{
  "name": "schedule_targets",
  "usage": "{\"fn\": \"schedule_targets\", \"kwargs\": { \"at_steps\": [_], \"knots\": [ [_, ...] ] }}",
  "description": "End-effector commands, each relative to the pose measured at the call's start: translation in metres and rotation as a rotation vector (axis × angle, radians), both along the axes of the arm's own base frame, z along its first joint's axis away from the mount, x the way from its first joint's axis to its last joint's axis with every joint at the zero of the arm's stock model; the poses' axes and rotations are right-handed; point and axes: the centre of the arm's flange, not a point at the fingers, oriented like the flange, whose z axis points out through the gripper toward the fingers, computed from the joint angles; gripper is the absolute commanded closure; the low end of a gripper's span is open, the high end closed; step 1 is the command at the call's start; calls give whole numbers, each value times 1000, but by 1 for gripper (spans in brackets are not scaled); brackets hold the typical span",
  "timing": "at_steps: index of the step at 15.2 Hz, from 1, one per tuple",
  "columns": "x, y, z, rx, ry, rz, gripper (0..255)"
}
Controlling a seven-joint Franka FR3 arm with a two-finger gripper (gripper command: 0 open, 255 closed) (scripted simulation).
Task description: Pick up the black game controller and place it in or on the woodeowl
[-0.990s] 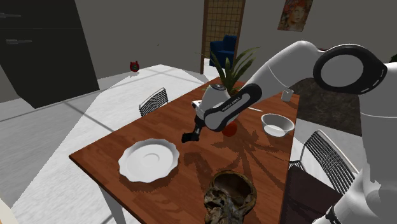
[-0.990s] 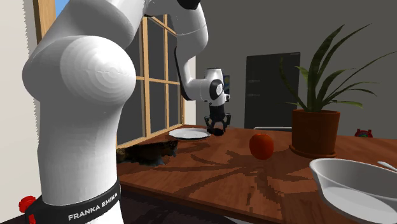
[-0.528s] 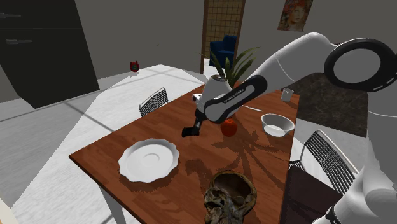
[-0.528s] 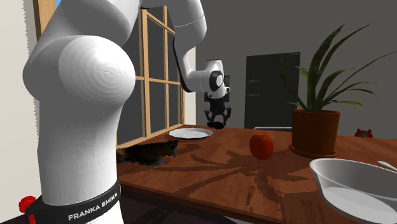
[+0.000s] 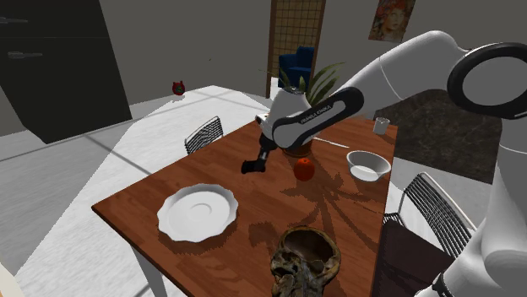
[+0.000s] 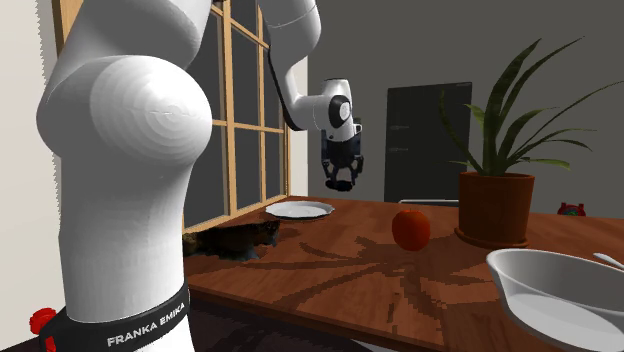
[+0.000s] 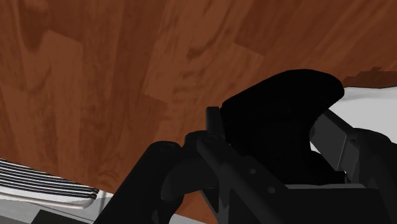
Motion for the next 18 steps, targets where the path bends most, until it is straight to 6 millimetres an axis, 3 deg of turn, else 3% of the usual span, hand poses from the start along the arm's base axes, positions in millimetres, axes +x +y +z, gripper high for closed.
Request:
{"fn": "schedule_targets", "kwargs": {
  "at_steps": [1, 8, 18],
  "knots": [
    [0, 1, 10, 0, 0, 0, 255],
    [0, 1, 47, 0, 0, 0, 255],
    [-127, 38, 52, 0, 0, 0, 255]
  ]
}}
